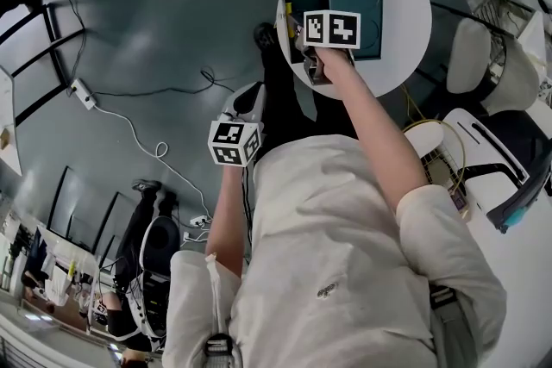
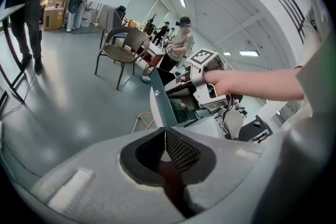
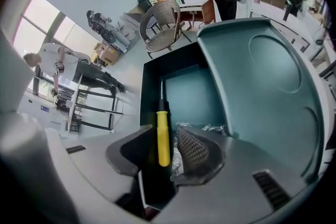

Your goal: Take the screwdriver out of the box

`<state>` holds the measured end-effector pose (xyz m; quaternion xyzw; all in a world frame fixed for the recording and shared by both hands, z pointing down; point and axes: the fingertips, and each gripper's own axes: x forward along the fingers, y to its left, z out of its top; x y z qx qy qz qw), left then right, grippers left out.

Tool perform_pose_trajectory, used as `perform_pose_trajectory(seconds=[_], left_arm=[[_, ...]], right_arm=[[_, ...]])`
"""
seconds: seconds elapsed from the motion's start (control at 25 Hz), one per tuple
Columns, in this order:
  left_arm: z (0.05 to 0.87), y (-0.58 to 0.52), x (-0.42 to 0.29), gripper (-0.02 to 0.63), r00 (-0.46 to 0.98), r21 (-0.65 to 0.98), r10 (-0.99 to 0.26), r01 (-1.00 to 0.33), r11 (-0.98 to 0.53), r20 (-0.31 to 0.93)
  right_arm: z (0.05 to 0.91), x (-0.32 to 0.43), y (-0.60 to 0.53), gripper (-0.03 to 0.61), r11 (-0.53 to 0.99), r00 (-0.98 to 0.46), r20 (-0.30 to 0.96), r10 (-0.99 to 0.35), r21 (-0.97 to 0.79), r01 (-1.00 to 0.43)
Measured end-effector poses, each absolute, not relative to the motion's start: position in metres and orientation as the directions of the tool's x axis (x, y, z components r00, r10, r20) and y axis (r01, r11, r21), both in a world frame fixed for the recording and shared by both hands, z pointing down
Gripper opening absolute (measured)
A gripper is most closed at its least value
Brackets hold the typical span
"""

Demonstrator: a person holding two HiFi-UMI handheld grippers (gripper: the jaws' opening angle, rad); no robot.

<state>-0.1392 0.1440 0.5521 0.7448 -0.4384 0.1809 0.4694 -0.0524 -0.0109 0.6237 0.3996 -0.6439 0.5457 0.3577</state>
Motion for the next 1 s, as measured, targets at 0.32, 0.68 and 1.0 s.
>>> perform_pose_trajectory(seconds=[0.32,0.68,1.0], left_arm=[[0.553,0.147,-0.141,0.014,0.552,0.541,-0.476,-0.823,-0.175,0.685],[0.553,0.153,-0.136,0.014,0.557,0.536,-0.469,-0.822,-0.191,0.685],[0.553,0.157,-0.137,0.014,0.556,0.537,-0.469,-0.822,-0.189,0.686]], right_arm=[[0.641,-0.064,-0.013,0.090,0.155,-0.445,0.895,-0.011,-0.438,-0.885],[0.634,-0.054,-0.012,0.090,0.222,-0.272,0.958,-0.087,-0.248,-0.943],[0.625,-0.037,-0.010,0.046,0.115,-0.283,0.948,-0.144,-0.268,-0.957]])
